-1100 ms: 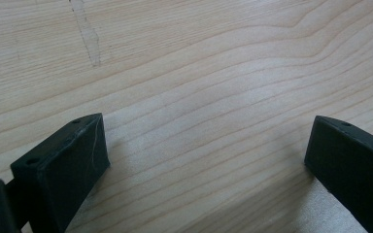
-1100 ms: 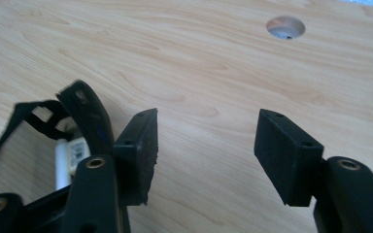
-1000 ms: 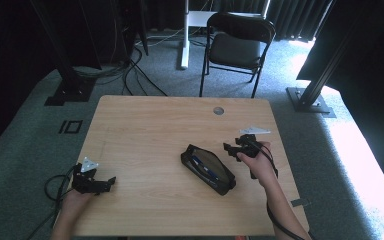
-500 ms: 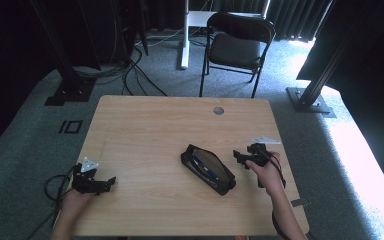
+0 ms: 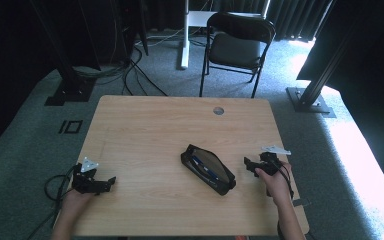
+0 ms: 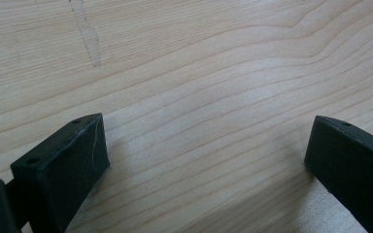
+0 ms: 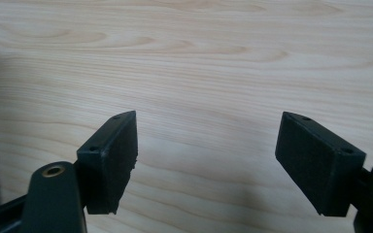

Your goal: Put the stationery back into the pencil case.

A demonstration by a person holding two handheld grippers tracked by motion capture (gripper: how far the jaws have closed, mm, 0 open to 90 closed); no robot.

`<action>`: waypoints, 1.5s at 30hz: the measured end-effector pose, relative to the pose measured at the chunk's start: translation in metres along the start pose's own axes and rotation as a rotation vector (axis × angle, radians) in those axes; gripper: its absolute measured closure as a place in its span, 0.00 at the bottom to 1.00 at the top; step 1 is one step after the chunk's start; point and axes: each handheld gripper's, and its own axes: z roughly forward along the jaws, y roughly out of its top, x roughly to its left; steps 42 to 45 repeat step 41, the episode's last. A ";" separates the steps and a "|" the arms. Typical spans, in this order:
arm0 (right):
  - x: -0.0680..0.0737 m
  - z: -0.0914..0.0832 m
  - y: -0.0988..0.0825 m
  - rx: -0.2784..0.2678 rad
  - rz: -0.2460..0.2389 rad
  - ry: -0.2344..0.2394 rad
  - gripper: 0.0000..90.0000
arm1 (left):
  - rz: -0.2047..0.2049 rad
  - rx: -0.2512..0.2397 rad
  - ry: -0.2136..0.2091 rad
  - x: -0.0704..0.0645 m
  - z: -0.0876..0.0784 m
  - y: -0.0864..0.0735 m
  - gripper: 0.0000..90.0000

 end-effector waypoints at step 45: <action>-0.022 -0.025 -0.056 0.025 0.021 -0.149 0.16 | 0.000 0.002 0.002 0.000 0.000 0.000 0.02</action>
